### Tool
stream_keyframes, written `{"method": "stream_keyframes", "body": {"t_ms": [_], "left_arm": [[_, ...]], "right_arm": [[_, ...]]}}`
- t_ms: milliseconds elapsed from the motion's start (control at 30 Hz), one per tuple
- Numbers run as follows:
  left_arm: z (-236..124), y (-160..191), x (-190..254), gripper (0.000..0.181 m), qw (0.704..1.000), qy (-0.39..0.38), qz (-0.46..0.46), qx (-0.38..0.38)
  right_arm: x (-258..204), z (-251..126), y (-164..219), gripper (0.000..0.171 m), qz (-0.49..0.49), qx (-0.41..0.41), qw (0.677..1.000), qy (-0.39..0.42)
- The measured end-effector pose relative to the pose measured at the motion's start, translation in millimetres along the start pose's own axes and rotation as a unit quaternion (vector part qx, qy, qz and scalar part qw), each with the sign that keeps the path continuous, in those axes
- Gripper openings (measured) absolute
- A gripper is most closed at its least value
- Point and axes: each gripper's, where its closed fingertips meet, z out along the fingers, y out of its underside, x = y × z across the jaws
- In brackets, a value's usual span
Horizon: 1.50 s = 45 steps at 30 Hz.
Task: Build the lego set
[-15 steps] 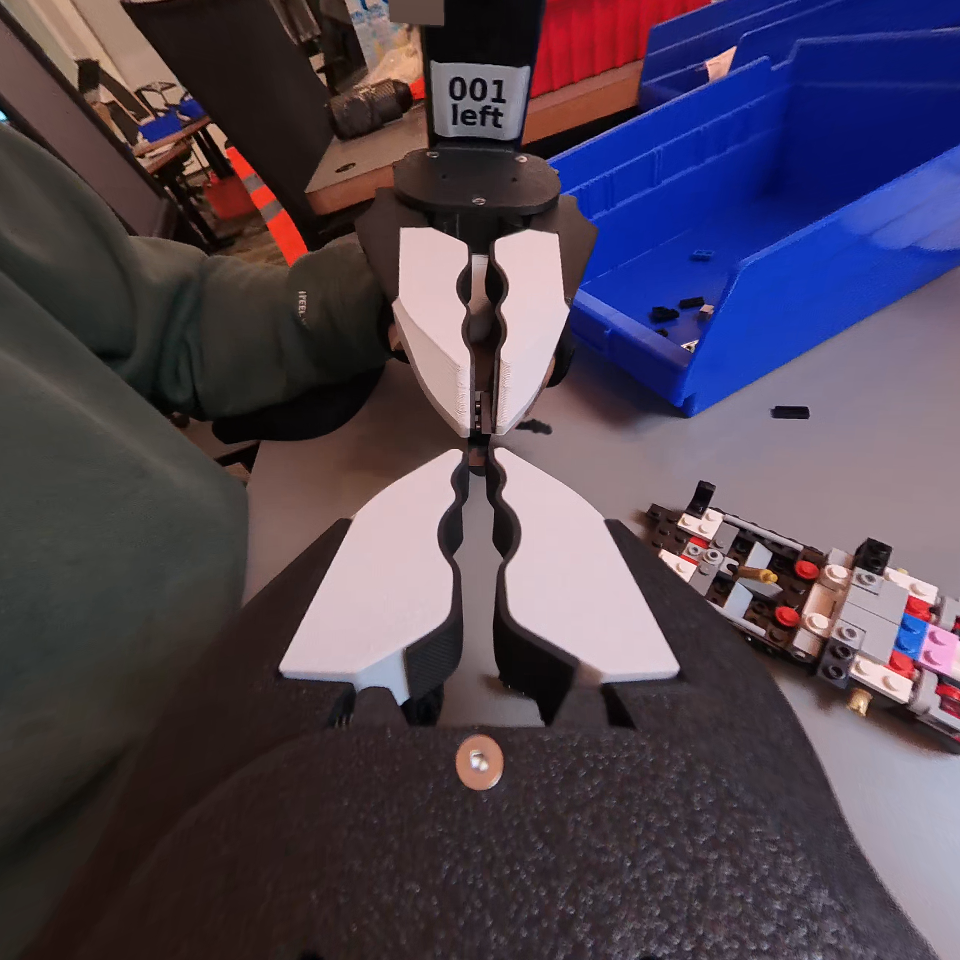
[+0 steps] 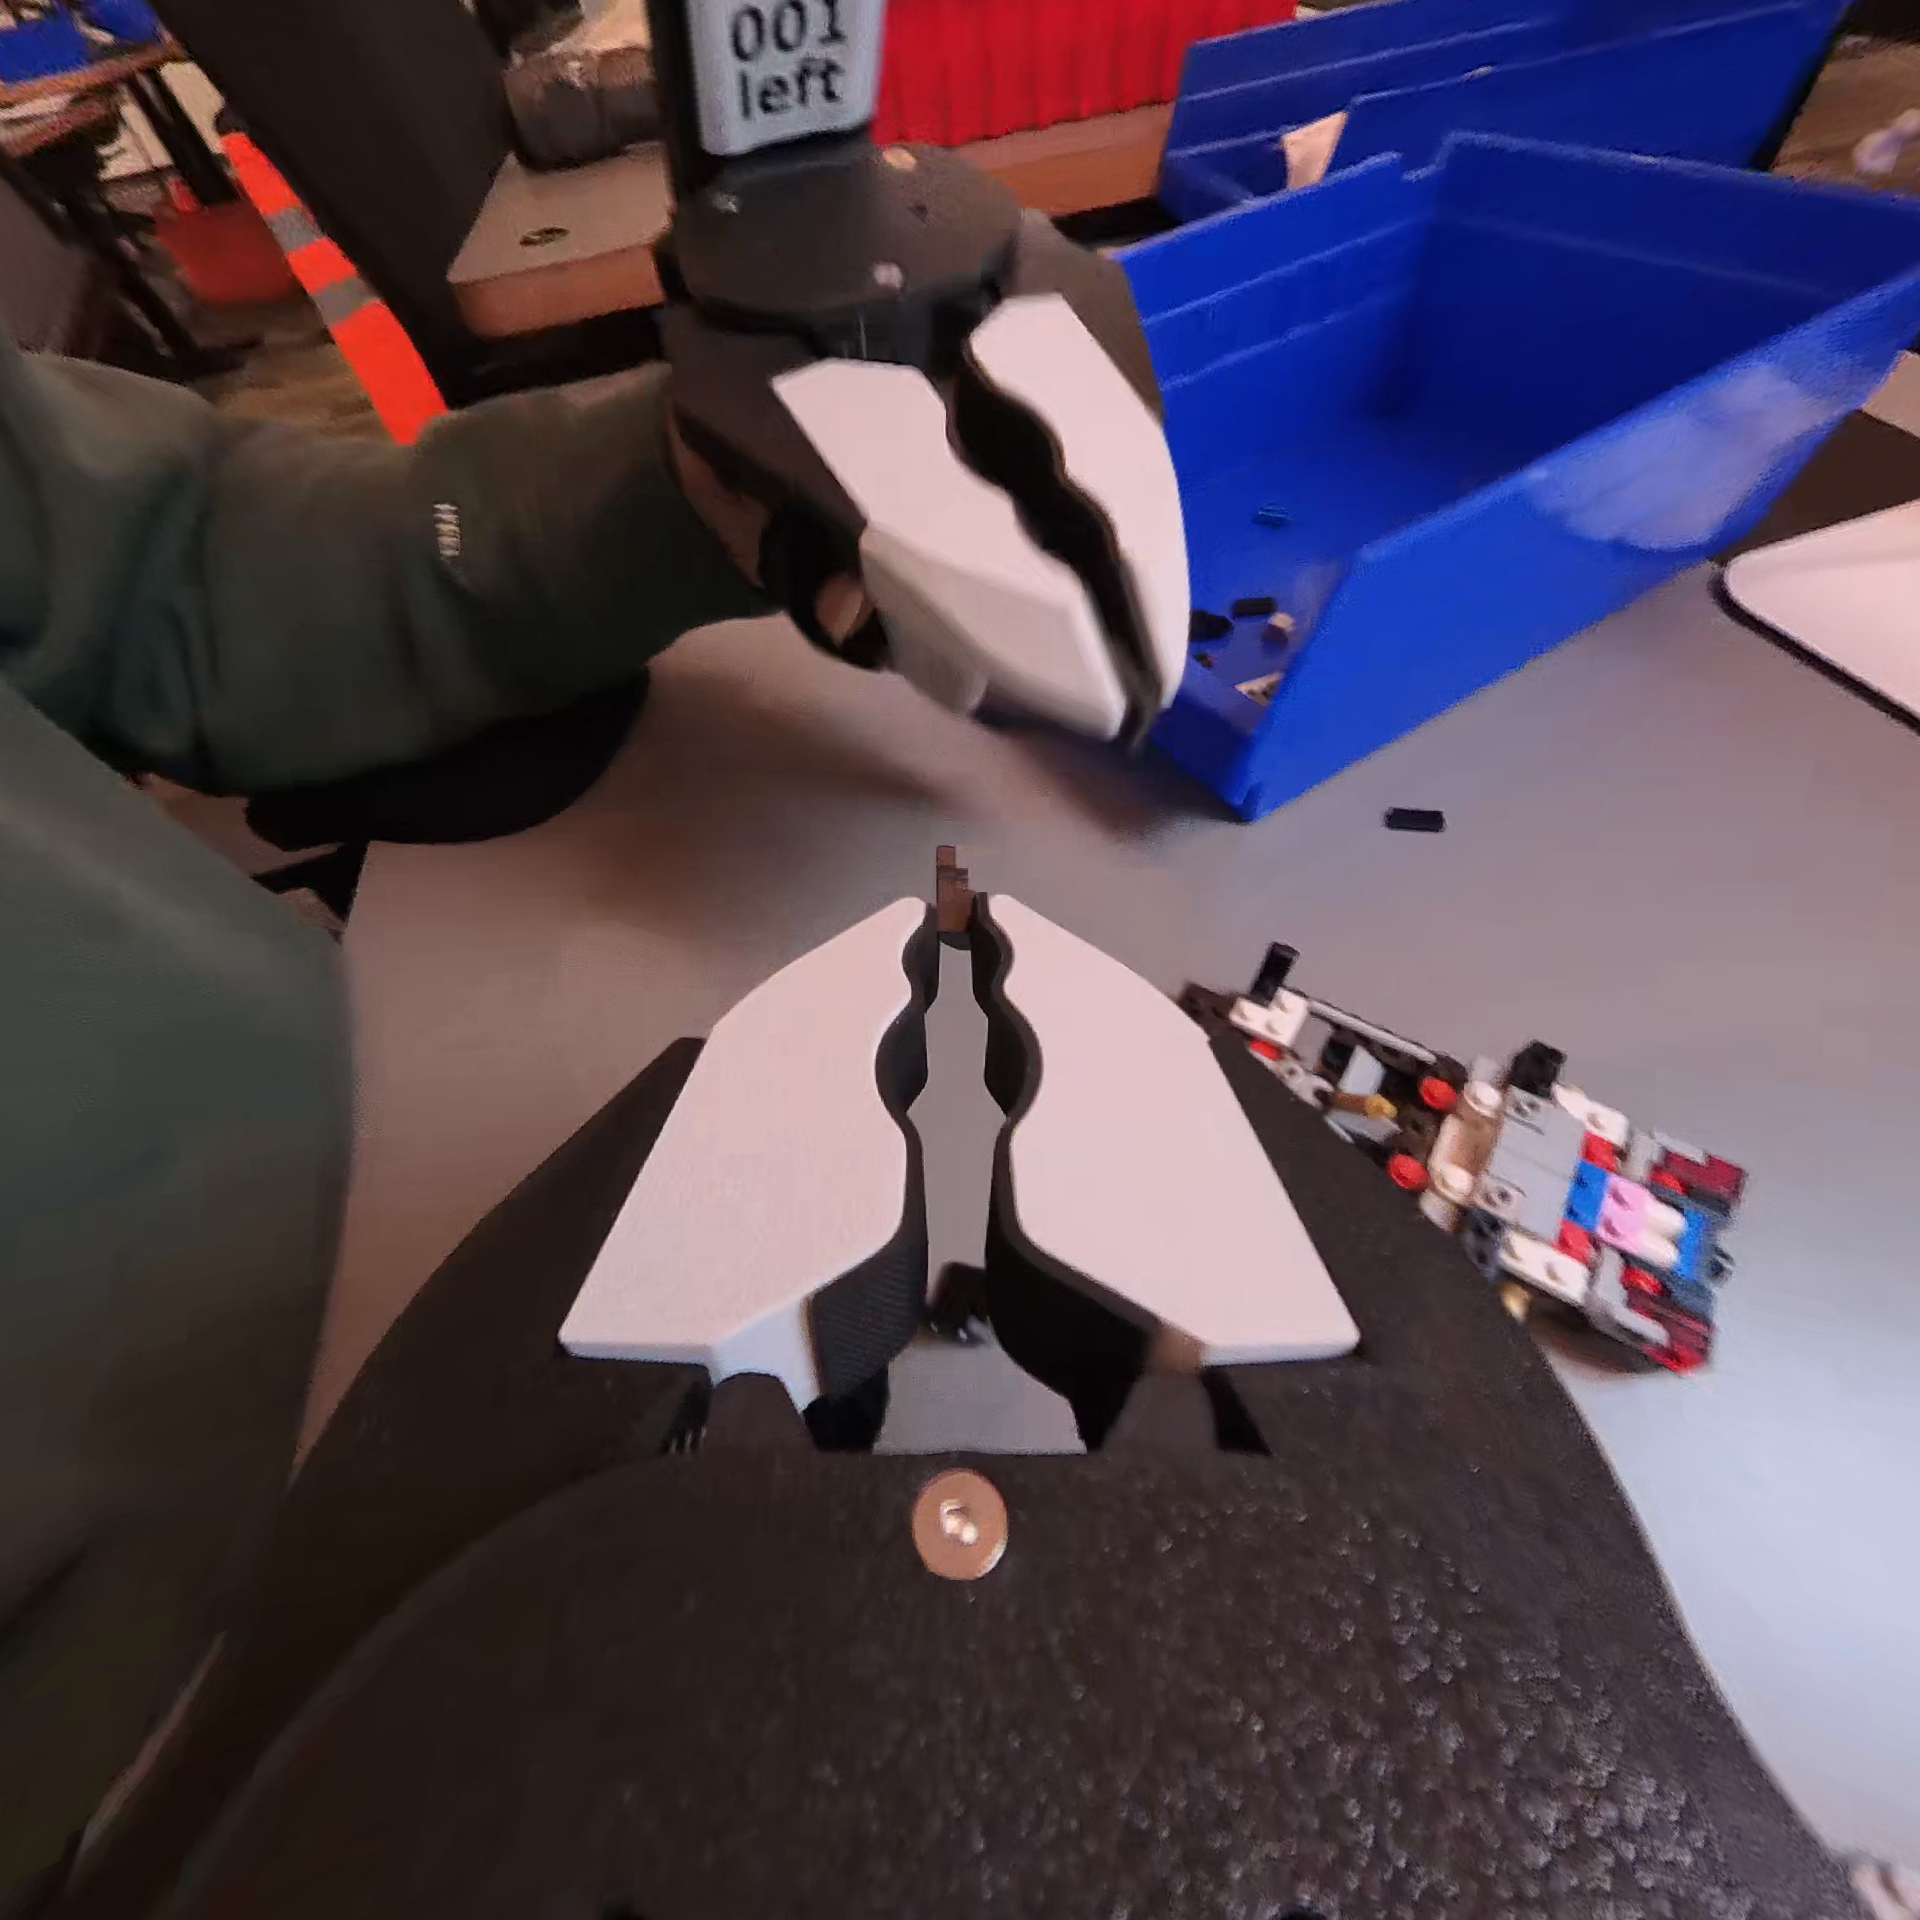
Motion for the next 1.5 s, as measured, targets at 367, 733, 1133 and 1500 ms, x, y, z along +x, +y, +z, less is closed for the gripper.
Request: {"method": "stream_keyframes", "body": {"t_ms": [367, 733, 1133, 1500], "left_arm": [[-39.0, 59.1, -98.1, 0.033, 0.951, -0.254, 0.043, -0.170], [-19.6, 59.7, -74.2, 0.054, 0.957, -0.203, 0.111, -0.177], [-7.4, 12.6, -4.3, 0.039, 0.998, -0.015, 0.052, -0.029], [13.0, 1.6, 40.6, 0.012, 0.996, 0.065, 0.066, 0.009]], "right_arm": [[17.2, 8.8, 24.2, 0.006, 0.011, -0.032, 0.999, 0.019], [20.0, 10.8, 28.9, 0.006, 0.018, -0.036, 0.999, 0.020], [10.6, -1.1, -3.1, 0.006, 0.021, 0.068, 0.997, -0.015], [1.0, -9.8, -19.0, 0.006, 0.070, 0.128, 0.986, -0.077]]}}
